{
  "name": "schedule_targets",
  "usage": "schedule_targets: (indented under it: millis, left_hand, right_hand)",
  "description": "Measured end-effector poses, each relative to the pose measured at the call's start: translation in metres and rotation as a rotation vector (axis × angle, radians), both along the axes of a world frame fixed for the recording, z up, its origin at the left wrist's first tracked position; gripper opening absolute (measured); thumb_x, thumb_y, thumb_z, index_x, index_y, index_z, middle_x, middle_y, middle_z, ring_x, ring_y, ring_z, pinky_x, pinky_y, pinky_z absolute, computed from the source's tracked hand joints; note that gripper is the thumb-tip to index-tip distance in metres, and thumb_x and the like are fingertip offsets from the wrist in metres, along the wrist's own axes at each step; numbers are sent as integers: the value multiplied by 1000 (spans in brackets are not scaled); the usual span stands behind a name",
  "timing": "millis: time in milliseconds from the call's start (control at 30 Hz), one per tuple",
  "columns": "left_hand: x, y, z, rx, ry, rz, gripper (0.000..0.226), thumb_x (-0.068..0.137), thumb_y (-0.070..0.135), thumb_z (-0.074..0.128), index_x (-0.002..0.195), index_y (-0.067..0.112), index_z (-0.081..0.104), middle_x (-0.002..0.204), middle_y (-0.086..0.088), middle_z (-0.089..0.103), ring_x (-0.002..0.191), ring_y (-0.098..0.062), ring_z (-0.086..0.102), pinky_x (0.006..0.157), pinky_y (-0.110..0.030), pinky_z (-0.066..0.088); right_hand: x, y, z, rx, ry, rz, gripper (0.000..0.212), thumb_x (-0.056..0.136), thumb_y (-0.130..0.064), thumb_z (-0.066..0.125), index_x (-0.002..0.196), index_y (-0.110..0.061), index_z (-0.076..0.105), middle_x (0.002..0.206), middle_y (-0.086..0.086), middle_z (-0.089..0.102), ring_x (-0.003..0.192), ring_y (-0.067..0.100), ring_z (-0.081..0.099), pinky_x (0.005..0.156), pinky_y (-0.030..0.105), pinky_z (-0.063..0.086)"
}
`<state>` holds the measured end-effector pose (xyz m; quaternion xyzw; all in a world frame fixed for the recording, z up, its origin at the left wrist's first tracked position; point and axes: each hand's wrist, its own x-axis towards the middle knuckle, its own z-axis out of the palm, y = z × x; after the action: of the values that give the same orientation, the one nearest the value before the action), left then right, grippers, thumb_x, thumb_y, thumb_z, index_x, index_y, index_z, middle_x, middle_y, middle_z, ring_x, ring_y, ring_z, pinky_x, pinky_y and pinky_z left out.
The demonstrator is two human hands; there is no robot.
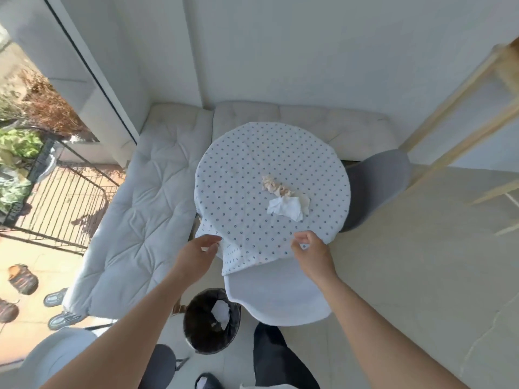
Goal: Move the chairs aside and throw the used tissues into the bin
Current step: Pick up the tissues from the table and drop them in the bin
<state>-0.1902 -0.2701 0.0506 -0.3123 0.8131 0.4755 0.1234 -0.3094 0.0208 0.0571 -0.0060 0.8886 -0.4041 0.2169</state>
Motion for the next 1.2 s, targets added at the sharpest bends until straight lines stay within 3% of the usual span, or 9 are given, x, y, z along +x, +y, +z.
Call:
schedule_targets:
  millis: [167, 267, 533, 667, 767, 833, 900, 1067, 1200]
  left_hand:
    - [-84, 14, -16, 7, -26, 9, 20, 103, 32, 59, 114, 43, 72, 115, 15, 76, 94, -6, 76, 86, -31, 57]
    - [-127, 23, -28, 25, -47, 32, 21, 104, 32, 59, 117, 40, 73, 112, 16, 76, 92, -3, 76, 73, -25, 53]
    - [-210, 50, -80, 36, -122, 44, 19, 101, 38, 64, 118, 36, 74, 111, 15, 76, 99, -8, 75, 68, -25, 53]
    - [-242, 67, -107, 23, -168, 23, 33, 102, 40, 63, 134, 33, 65, 124, 15, 70, 88, -2, 72, 58, -17, 50]
    - [-261, 80, -128, 34, -201, 43, 52, 98, 42, 67, 147, 30, 55, 140, 13, 62, 80, -7, 69, 74, -30, 56]
    - [-272, 88, -140, 27, -221, 40, 64, 96, 43, 71, 153, 29, 47, 150, 10, 56, 91, -9, 68, 89, -33, 53]
    - [-282, 95, -149, 36, -219, 26, 71, 94, 42, 73, 157, 29, 42, 151, 7, 53, 93, -5, 68, 82, -24, 49]
    - [-295, 103, -165, -63, -218, 22, 47, 94, 35, 77, 138, 25, 62, 141, -1, 47, 78, 3, 63, 44, -6, 44]
    - [-288, 103, -170, -128, -234, -16, 15, 96, 31, 75, 108, 22, 75, 131, 0, 55, 81, -4, 63, 46, -8, 39]
  right_hand:
    - [-80, 20, -26, 14, -49, -64, 16, 101, -38, 62, 115, -30, 62, 115, -14, 67, 91, -2, 60, 69, 19, 46]
    - [-121, 26, -48, 14, -84, -81, 22, 102, -38, 62, 120, -25, 64, 118, -12, 68, 92, 7, 65, 67, 24, 49]
    - [-205, 27, -119, 25, -146, -86, 31, 101, -36, 61, 129, -22, 61, 129, -5, 65, 110, 14, 62, 83, 29, 48]
    - [-234, 24, -153, 114, -141, 30, 45, 101, -31, 63, 144, -27, 51, 140, 1, 48, 96, 14, 59, 86, 36, 52]
    - [-249, 21, -177, 166, -130, 197, 66, 100, -18, 63, 159, -29, 35, 149, 4, 36, 83, 19, 65, 79, 40, 59]
    - [-256, 18, -191, 197, -102, 265, 74, 99, -16, 64, 162, -30, 28, 146, 6, 35, 84, 21, 66, 78, 40, 59]
    - [-260, 14, -200, 231, -84, 282, 76, 99, -17, 65, 163, -31, 26, 139, 5, 36, 84, 21, 66, 73, 37, 57]
    - [-261, 9, -214, 247, 11, 242, 45, 98, -14, 67, 138, -25, 52, 129, 7, 47, 76, 23, 66, 67, 38, 56]
    - [-249, 10, -220, 218, 47, 170, 18, 99, -17, 67, 117, -18, 63, 106, -2, 59, 80, 17, 58, 66, 26, 41]
